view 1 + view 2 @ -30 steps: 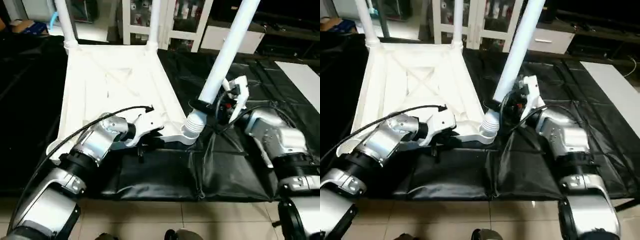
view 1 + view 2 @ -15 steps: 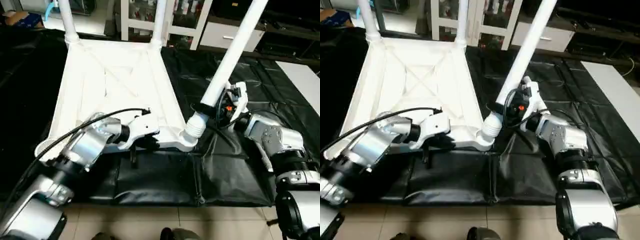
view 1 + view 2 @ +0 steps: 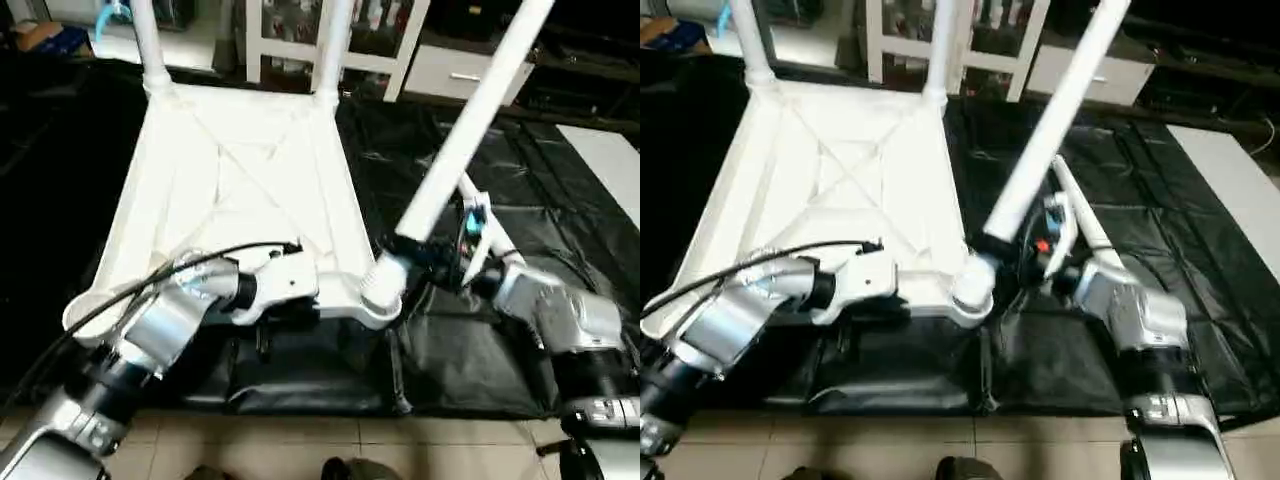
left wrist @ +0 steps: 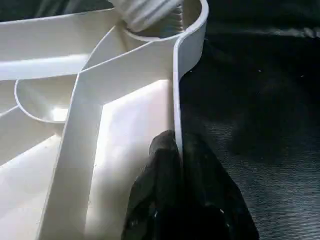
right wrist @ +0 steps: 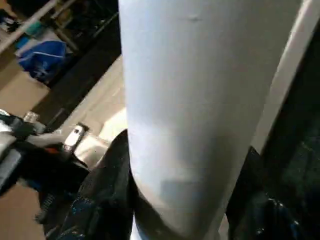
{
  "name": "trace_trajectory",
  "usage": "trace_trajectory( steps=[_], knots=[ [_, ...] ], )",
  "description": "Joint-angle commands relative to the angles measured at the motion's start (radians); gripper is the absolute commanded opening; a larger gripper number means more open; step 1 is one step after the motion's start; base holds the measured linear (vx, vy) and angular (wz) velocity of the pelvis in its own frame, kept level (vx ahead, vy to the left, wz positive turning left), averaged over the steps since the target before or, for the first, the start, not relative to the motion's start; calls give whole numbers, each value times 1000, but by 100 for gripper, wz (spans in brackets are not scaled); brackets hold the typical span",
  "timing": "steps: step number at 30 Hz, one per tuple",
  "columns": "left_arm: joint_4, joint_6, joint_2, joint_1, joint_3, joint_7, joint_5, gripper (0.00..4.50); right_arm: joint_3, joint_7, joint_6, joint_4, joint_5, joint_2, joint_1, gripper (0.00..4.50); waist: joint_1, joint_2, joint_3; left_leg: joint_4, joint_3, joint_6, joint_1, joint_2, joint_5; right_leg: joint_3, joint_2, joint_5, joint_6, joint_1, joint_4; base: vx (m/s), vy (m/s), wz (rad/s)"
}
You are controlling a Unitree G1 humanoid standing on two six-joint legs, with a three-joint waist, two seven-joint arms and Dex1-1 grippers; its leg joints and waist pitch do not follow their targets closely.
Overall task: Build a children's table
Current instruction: Insert table leg to table base
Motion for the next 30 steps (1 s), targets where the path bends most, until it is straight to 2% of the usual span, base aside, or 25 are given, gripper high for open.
trace_trajectory(
  steps=[1, 2, 3, 4, 5, 6, 8, 9, 10, 15, 18, 21, 23, 27, 30],
  knots=[
    [12, 35, 23, 53, -89, -29, 39, 0, -16, -36, -23, -53, -21, -21, 11, 185, -2, 30, -59, -75, -7, 0, 12, 22, -184, 37, -39, -274, -195, 56, -72, 0, 0, 0],
    [10, 35, 24, 53, -89, -30, 39, 0, -16, -37, -22, -56, -20, -21, 12, 185, -4, 27, -60, -74, -7, 2, 10, 21, -179, 36, -38, -266, -194, 58, -71, 0, 0, 0],
    [-5, 35, 29, 56, -87, -38, 40, 0, -5, -44, -23, -79, -30, -27, 24, 185, -2, 36, -60, -75, -9, 2, 10, 21, -174, 36, -38, -255, -196, 59, -69, 0, 0, 0],
    [-11, 36, 31, 58, -86, -40, 39, 0, 2, -45, -26, -88, -37, -31, 29, 185, -4, 35, -62, -72, -7, 8, 8, 20, -155, 37, -36, -220, -201, 60, -66, 0, 0, 0],
    [-24, 37, 35, 60, -87, -44, 38, 0, 13, -45, -31, -103, -47, -34, 41, 185, -2, 46, -63, -73, -7, 13, 9, 20, -143, 37, -37, -193, -213, 60, -64, 0, 0, 0],
    [-35, 36, 38, 63, -88, -47, 37, 0, 31, -45, -47, -117, -66, -39, 55, 185, -2, 46, -64, -71, -5, 18, 8, 19, -126, 37, -35, -155, -221, 63, -60, 0, 0, 0],
    [-38, 32, 38, 64, -88, -48, 36, 0, 42, -42, -54, -124, -74, -41, 62, 185, -3, 43, -65, -70, -3, 29, 8, 18, -121, 37, -33, -138, -231, 64, -60, 0, 0, 0],
    [-38, 17, 38, 65, -90, -51, 36, 0, 72, -37, -93, -139, -109, -48, 78, 185, -3, 44, -64, -71, -4, 30, 8, 19, -119, 37, -34, -139, -233, 64, -59, 0, 0, 0],
    [-40, 17, 37, 65, -90, -53, 34, 0, 84, -32, -106, -150, -119, -48, 87, 184, -1, 52, -63, -72, -4, 29, 9, 20, -130, 37, -36, -150, -233, 63, -62, 0, 0, 0],
    [-55, 34, 38, 71, -91, -52, 28, 0, 139, -17, -162, -199, -172, -54, 136, 184, -3, 50, -60, -76, -6, 15, 10, 21, -188, 37, -35, -218, -212, 60, -70, 0, 0, 0],
    [-69, 44, 43, 76, -91, -54, 25, 0, 143, -27, -169, -194, -177, -51, 145, 184, -5, 50, -57, -79, -8, 9, 12, 21, -220, 37, -36, -271, -198, 58, -77, 0, 0, 0],
    [-74, 48, 48, 79, -90, -58, 23, 0, 119, -52, -163, -169, -158, -32, 140, 184, -9, 50, -56, -82, -10, 4, 13, 22, -243, 36, -37, -309, -188, 56, -80, 0, 0, 0],
    [-67, 42, 52, 78, -87, -59, 23, 0, 91, -73, -161, -130, -137, -18, 131, 184, -13, 47, -57, -82, -11, 4, 13, 21, -245, 36, -37, -314, -186, 57, -81, 0, 0, 0],
    [-67, 43, 54, 78, -87, -59, 23, 0, 81, -84, -180, -93, -145, -17, 132, 184, -18, 49, -58, -83, -13, 3, 15, 23, -246, 35, -38, -309, -190, 57, -82, 0, 0, 0],
    [-68, 48, 52, 76, -86, -56, 21, 0, 93, -93, -245, -92, -181, -23, 175, 184, -18, 47, -62, -83, -12, 5, 15, 23, -234, 35, -39, -290, -191, 59, -81, 0, 0, 0]
  ],
)
